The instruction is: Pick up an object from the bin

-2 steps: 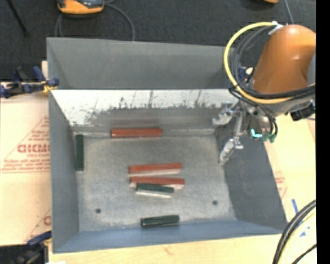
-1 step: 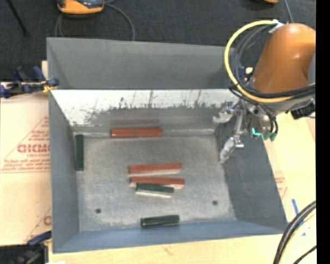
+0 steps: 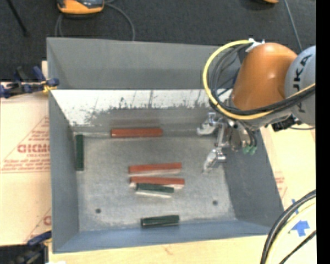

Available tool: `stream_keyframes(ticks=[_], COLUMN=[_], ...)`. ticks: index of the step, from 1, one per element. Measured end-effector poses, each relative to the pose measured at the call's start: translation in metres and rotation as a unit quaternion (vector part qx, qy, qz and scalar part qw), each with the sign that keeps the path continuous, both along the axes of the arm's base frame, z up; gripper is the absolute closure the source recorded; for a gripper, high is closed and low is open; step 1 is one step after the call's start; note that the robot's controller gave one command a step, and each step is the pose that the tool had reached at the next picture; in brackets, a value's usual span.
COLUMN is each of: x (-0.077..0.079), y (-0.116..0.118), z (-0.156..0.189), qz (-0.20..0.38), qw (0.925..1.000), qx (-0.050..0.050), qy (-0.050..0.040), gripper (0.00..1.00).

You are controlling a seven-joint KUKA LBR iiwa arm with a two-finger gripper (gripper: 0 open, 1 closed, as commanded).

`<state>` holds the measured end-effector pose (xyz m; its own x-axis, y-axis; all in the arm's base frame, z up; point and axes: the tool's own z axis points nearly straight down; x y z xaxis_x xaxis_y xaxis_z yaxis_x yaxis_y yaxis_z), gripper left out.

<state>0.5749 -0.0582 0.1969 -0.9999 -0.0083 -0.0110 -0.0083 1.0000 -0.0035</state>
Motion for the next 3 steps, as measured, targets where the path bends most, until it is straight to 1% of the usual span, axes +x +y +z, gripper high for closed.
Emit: stream_keyframes(ticks=[1,2,3], x=[0.002,-0.015,-0.018], y=[0.017,0.033,0.033], z=[-0.042,-0.114,-0.116], qz=[0.069,0.029,0.030], qw=[0.9976,0.9996,0.9995], qx=[0.001,0.000,0.000], qy=[0.0050,0.0020,0.0041], gripper=[0.00,1.00,0.00])
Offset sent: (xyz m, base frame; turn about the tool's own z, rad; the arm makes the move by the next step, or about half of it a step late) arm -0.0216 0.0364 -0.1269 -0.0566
